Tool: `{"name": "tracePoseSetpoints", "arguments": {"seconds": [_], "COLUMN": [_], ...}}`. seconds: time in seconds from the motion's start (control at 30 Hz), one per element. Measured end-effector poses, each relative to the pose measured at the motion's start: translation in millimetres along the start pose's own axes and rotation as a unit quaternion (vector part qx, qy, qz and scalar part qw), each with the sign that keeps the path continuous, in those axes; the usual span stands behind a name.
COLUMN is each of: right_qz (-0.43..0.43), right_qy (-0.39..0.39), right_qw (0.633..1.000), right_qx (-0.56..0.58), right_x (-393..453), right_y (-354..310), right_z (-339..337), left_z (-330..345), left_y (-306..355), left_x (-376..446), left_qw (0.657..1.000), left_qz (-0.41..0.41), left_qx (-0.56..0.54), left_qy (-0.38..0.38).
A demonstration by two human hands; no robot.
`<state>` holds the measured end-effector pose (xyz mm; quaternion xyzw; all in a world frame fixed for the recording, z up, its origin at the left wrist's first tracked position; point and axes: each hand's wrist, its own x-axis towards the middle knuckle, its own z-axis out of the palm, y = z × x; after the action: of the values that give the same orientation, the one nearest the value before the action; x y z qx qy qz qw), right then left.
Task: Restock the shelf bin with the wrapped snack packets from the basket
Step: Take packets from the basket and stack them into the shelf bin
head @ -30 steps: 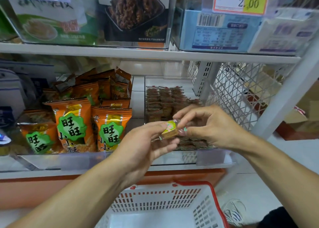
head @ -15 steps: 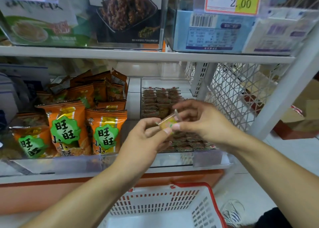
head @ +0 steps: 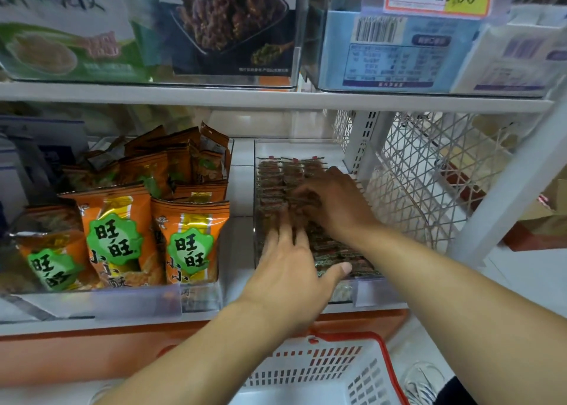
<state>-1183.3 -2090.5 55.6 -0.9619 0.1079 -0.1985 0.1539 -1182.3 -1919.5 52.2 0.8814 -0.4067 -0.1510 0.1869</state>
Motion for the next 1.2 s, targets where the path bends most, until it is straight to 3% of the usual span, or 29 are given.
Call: {"name": "tracePoseSetpoints", "arguments": {"seconds": [0.13, 0.37, 0.73, 1.0, 1.2], "right_qz": [-0.023, -0.071, 0.004, 0.003, 0.017], "right_qy": [0.013, 0.001, 0.006, 0.005, -0.038], "right_qw": [1.000, 0.995, 1.000, 0.999, 0.999], "right_qx": [0.005, -0.064, -0.023, 0.039, 0.024], "right_x": [3.3, 4.0, -0.3, 2.3, 0.7], "right_y": [8.1, 32.4, 31.7, 32.8, 44.5], "right_z": [7.7, -3.9, 10.0, 8.0, -9.4], "left_z": [-1.3, 2.7, 10.4, 10.7, 10.7], "left_y": [7.2, 9.9, 11.5, 10.9, 11.1], "left_x": [6.7, 15.8, 19.9, 19.0, 18.0], "left_qw": [0.997, 0.994, 0.992, 0.993, 0.993], "left_qz": [-0.068, -0.093, -0.102, -0.099, -0.098], "left_qx": [0.018, 0.031, 0.065, 0.058, 0.052], "left_qy": [-0.044, -0.051, -0.042, -0.043, -0.039]}}
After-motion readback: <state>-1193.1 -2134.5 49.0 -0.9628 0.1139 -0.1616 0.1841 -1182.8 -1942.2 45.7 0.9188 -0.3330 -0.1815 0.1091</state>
